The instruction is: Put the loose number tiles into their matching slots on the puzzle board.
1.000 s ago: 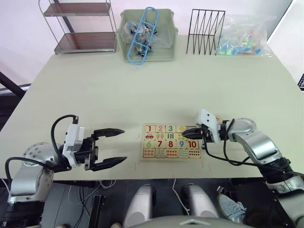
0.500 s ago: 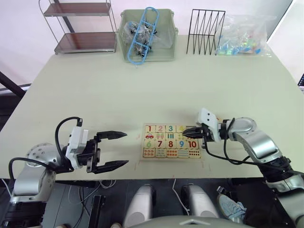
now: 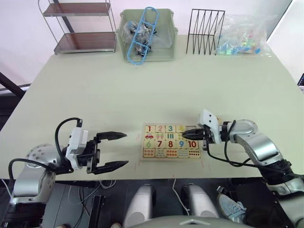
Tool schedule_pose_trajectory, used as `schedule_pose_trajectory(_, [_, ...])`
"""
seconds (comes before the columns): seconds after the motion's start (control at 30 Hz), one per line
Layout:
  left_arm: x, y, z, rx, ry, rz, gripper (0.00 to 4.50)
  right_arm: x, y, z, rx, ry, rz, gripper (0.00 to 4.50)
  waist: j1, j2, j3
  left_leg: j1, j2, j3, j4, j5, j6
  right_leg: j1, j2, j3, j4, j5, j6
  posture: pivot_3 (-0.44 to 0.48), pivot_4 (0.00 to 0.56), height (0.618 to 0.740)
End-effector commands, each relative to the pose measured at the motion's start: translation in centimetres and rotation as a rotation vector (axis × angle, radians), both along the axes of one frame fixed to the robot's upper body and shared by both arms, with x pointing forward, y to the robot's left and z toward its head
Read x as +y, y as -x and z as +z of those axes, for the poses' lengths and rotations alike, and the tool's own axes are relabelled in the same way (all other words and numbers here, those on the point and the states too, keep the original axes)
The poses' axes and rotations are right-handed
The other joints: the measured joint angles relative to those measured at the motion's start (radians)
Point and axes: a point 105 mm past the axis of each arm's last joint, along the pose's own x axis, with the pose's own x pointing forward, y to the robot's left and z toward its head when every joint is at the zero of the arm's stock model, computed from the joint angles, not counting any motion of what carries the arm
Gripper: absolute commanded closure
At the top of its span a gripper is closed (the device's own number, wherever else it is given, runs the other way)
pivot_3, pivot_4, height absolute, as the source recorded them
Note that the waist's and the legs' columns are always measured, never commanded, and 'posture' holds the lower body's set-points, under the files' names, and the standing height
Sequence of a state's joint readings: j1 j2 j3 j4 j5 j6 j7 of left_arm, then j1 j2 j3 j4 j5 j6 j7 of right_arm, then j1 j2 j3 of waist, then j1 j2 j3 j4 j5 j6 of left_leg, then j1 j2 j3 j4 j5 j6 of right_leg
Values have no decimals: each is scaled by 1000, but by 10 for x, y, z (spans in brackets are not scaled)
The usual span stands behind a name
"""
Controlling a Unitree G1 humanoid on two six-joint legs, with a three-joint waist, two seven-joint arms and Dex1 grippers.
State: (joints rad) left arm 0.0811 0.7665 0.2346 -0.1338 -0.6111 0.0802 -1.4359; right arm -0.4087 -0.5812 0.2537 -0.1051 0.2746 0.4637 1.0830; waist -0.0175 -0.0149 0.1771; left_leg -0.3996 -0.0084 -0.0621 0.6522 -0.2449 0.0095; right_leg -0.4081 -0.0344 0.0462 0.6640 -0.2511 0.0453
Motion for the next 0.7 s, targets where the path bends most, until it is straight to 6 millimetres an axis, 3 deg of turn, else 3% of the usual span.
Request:
schedule_pose_trajectory(0.03, [5,-2,7,-26,31,50,0,-2,3,20,-78,-62,12,4391,0,0,0,0,0,0,0,0,0,0,0,0,0,0,0,0,150,739])
schedule_pose_trajectory(0.4, [20,-6,5,-40,46,217,0,-38,3,43,-238,-259,-178,4391,3,0,0,0,0,0,0,0,0,0,-1,0,0,0,0,0,150,739])
schedule_pose_trajectory(0.57, [31,-13,-6,-28,1,334,0,-69,9,31,-208,-273,-314,4391,4,0,0,1,0,0,0,0,0,1,-1,0,0,0,0,0,150,739])
schedule_pose_trajectory(0.7, [38,-14,-11,-13,13,404,0,-88,16,36,-235,-347,-397,4391,2,0,0,2,0,0,0,0,0,2,-1,0,0,0,0,0,150,739])
